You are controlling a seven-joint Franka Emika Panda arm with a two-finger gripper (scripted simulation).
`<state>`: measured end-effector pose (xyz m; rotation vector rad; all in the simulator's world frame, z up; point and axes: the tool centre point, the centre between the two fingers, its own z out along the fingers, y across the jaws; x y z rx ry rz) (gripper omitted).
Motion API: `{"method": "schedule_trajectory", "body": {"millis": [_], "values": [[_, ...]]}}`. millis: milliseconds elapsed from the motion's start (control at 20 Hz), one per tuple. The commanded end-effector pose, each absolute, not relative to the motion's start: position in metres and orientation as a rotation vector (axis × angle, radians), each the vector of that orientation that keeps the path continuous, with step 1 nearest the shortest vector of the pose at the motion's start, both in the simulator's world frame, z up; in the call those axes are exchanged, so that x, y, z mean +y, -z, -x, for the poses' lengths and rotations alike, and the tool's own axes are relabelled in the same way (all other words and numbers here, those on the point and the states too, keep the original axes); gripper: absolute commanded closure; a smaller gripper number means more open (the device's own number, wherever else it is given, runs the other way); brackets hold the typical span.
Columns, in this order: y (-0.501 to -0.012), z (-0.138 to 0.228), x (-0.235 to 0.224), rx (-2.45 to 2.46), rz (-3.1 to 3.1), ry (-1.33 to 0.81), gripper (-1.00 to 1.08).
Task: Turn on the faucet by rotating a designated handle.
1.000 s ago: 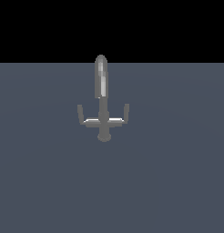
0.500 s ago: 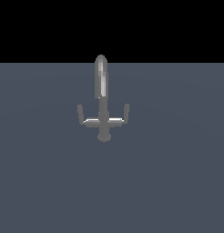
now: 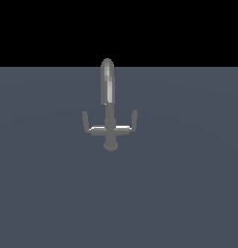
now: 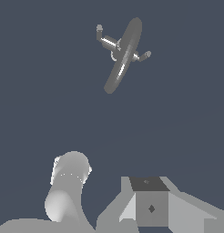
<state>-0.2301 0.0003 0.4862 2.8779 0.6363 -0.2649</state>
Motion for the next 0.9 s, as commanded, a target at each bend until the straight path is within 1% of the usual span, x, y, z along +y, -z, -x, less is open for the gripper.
{"method": "schedule_trajectory", "body": {"millis": [0, 850], "values": [[-0.482, 0.223, -0.001, 0.739, -2.820, 0.327, 1.08], [-0.451, 0.170, -0.006, 1.369, -2.363, 0.762, 1.08]]}}
